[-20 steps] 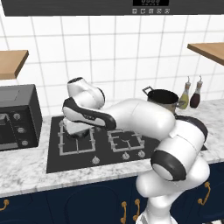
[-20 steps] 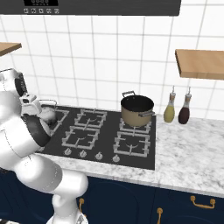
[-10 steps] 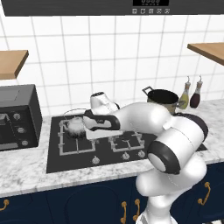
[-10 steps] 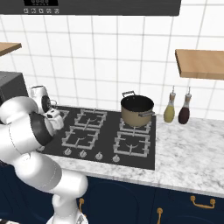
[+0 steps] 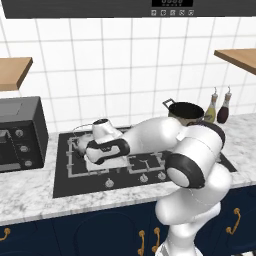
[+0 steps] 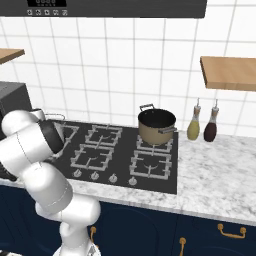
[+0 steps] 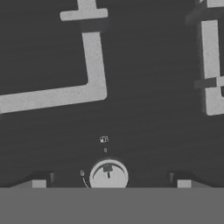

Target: Pick the kettle from the counter and place it on a stove burner. Then turn the burner on.

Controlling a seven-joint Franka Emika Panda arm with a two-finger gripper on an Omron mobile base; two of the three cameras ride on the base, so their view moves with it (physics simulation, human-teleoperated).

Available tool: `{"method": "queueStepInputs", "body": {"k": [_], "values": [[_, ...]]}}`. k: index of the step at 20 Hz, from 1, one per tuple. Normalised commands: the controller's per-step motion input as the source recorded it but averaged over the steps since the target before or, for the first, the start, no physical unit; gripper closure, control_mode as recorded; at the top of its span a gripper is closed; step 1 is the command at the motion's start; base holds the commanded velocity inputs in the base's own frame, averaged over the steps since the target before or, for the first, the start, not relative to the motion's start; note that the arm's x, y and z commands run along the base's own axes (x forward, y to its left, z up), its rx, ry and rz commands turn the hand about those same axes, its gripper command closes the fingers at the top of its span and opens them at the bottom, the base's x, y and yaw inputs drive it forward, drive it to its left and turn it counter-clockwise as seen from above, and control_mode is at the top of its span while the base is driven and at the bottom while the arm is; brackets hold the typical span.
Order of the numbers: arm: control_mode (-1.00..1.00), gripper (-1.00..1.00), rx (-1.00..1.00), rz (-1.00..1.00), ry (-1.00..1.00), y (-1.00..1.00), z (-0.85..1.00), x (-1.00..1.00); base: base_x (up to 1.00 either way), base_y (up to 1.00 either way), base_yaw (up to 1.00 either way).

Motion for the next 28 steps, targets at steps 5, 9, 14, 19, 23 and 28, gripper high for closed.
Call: {"method": "queueStepInputs", "body": {"k": [5,9,14,19,23,28], "values": [[-1.0,-1.0,0.01,0.0,0.0,0.0,-0.42,-0.01,0.0,0.0,0.0],[-1.0,-1.0,0.0,0.0,0.0,-0.12,-0.58,-0.55,0.0,0.0,0.0],[-1.0,-1.0,0.0,0.0,0.0,-0.01,-0.03,-0.11,0.0,0.0,0.0],[-1.0,-1.0,0.0,0.0,-0.06,-0.07,0.0,-0.21,0.0,0.0,0.0],[-1.0,-1.0,0.0,0.0,0.0,0.0,0.0,0.0,0.0,0.0,0.0],[-1.0,1.0,0.0,0.0,0.0,0.0,0.0,0.0,0.0,0.0,0.0]]}}
